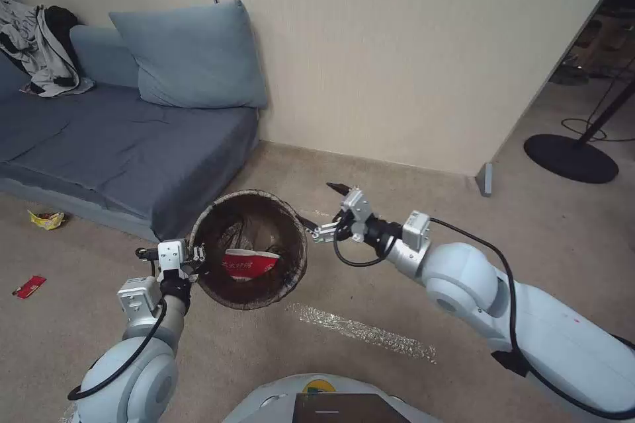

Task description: Pick up the trash bin, then pick up the garbage from the floor and place it into the trash bin.

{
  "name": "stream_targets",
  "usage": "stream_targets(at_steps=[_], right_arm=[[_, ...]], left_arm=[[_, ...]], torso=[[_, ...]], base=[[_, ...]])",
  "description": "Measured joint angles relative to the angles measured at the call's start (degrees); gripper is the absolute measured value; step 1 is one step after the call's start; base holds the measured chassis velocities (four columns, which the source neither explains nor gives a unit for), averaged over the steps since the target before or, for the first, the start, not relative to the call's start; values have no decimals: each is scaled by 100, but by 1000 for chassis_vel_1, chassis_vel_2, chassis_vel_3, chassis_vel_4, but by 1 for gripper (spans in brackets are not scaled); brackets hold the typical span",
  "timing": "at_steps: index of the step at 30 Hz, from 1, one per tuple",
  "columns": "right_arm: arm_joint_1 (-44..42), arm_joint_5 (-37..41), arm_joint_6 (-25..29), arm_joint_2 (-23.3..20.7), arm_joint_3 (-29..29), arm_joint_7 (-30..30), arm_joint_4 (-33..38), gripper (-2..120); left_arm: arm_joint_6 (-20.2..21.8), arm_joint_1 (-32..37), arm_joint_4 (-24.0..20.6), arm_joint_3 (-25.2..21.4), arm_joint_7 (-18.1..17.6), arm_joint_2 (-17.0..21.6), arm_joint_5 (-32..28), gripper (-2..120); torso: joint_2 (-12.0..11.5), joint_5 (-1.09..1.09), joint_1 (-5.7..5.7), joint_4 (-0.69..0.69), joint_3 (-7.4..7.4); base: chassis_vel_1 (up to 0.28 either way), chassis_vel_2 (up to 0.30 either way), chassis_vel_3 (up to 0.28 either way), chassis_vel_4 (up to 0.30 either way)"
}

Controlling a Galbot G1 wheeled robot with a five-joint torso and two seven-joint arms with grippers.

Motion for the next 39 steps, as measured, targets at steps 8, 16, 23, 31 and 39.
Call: stream_targets(at_steps=[8,16,23,31,39], right_arm=[[-1345,-353,333,-3,1453,-147,-59,100],[-2202,-970,1066,498,1882,345,-464,100],[-3004,-1686,1534,1461,2566,452,-562,100],[-3905,-2395,2054,2364,3172,411,-439,100],[-4592,-3033,2569,3149,3646,257,-412,100]], left_arm=[[0,1,5,54,1,-24,7,0],[-4,18,-47,28,6,-60,21,0],[-10,31,-73,28,28,-92,35,0],[-11,67,-100,20,77,-84,51,0],[-11,111,-148,7,106,-68,57,0]], torso=[[0,-1,0,-3,0],[0,-2,0,1,0],[0,-3,0,-2,0],[0,-2,0,-2,0],[0,-2,0,-2,0]], base=[[0,0,0,0],[0,0,0,0],[0,0,0,0],[0,0,0,0],[0,0,0,0]])
